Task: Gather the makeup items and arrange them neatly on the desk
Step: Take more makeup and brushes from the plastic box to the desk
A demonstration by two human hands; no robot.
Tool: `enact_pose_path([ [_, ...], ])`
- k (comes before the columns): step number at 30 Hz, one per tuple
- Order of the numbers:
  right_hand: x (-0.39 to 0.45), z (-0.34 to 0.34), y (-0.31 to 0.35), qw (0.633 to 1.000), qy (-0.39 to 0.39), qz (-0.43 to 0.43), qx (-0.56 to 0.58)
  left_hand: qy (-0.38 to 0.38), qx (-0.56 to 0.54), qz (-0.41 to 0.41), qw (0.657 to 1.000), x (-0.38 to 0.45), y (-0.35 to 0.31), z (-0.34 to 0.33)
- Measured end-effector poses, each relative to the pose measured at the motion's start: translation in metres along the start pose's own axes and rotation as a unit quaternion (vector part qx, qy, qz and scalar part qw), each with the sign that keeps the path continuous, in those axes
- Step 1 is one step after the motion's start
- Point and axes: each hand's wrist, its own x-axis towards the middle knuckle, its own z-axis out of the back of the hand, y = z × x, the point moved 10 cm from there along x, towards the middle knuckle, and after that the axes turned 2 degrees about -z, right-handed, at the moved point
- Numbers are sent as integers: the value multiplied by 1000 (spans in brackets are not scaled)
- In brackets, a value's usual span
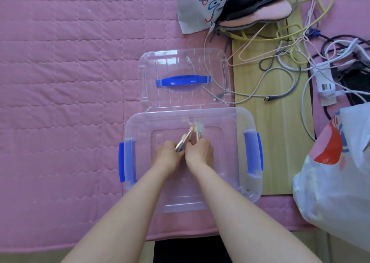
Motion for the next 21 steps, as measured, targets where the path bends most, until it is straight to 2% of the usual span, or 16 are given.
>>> enact_pose_path([
  [11,-39,28,17,994,75,75,13,-38,-9,-36,999,-43,-19,30],
  [15,-75,53,35,982,108,143,51,-74,-94,-49,992,-80,-33,49],
  [18,-107,80,43,975,132,151,97,-110,-156,-42,981,-120,-45,67],
  [21,-142,107,50,970,137,190,60,-141,-228,-34,963,-168,-58,84],
])
